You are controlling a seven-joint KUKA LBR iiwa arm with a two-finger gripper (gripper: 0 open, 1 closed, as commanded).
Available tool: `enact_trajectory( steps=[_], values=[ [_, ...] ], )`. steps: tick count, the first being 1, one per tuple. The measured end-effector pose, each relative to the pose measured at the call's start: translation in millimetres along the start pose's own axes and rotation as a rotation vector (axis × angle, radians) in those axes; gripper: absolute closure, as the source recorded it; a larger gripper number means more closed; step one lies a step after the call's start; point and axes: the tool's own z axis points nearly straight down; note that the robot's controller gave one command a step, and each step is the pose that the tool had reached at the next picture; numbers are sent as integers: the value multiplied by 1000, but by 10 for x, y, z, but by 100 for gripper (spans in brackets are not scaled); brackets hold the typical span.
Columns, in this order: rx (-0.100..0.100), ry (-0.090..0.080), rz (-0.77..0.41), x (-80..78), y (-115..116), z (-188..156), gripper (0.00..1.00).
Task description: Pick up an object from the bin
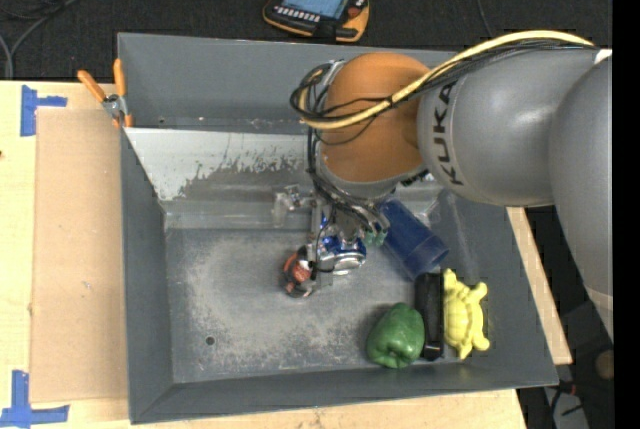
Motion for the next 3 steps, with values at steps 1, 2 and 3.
enact_trajectory(
  steps=[1,2,3],
  values=[
    [1,-9,-108,292,42,-466,0],
    [1,-6,-47,327,-314,86,0],
    [2,-13,-295,74,-441,-294,0]
  ],
)
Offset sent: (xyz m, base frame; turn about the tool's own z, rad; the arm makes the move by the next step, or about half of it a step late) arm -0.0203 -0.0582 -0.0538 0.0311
